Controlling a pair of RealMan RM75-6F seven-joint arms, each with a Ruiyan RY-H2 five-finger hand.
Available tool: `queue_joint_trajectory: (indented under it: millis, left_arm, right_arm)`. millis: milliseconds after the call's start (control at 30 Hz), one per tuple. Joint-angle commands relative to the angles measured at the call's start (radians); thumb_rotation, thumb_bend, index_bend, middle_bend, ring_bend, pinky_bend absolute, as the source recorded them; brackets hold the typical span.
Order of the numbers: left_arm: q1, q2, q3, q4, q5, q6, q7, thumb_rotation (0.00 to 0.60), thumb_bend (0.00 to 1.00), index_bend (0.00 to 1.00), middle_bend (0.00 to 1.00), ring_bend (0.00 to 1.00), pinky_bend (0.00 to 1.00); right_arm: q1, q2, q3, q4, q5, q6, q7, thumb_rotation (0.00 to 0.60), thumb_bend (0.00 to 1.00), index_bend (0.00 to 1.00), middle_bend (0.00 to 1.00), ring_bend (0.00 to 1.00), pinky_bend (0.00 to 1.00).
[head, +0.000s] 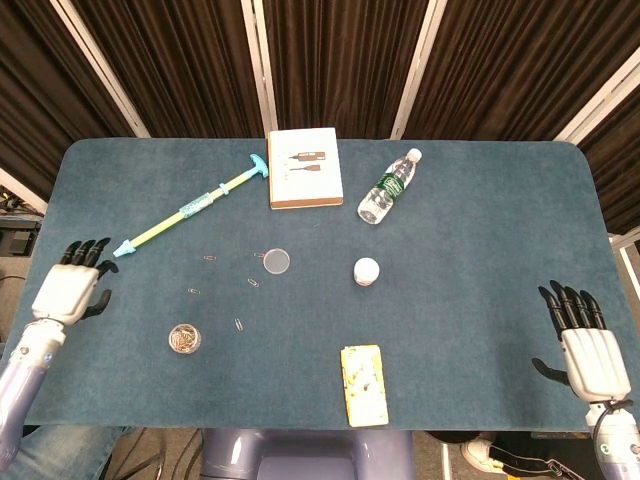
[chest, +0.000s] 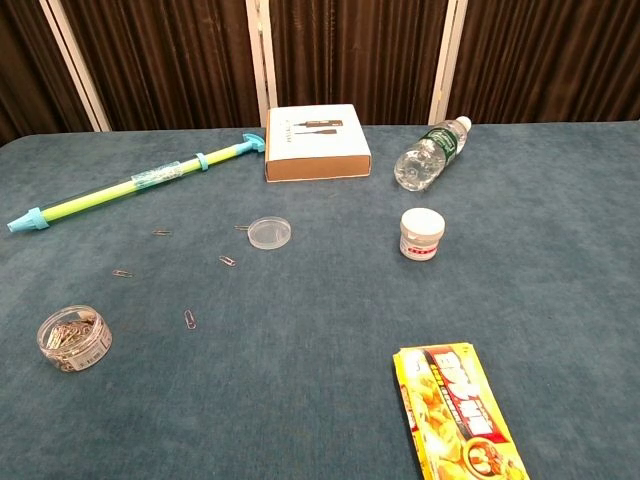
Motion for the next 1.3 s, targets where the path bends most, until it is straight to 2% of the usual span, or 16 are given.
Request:
queue_joint_trajectory:
  millis: [33,300,667,867,1300]
  left_arm:
    - [-0.064,-0.037,-0.011,0.029,-0.037,-0.077,0.044,0.6,0.39,0.33,0.0,0.0,0.0]
    - [-0.139,-0.115,-0.009,0.084,-0.103,-0.169,0.096,0.6,0.3,0.35,0.0,0.0,0.0]
    - [-0.18,-0.174,0.021,0.11,-0.102,-0.189,0.115,0.6,0.32,0.43,0.0,0.0,0.0]
    - [-0.197,-0.203,0.035,0.135,-0.111,-0.197,0.132,0.6,0.32,0.45,0.0,0.0,0.0]
    - [-0.238,-0.266,0.029,0.207,-0.128,-0.197,0.136,0.6,0.32,0.44,0.0,0.0,0.0]
  right_arm:
    - [0.007,-0.001,0.003,0.004,0.013,-0.015,0.002,0.6,0.0,0.0,0.0,0.0,0.0]
    - [0.006,0.003,0.007,0.012,0.024,-0.017,0.019,0.6,0.0,0.0,0.0,0.0,0.0]
    - [0.005,0.005,0.006,0.02,0.022,-0.012,0.036,0.6,0.0,0.0,0.0,0.0,0.0]
    - [0.004,0.008,0.005,0.021,0.022,-0.012,0.042,0.6,0.0,0.0,0.0,0.0,0.0]
    - [0.009,0.013,0.004,0.023,0.032,-0.027,0.046,0.6,0.0,0.0,0.0,0.0,0.0]
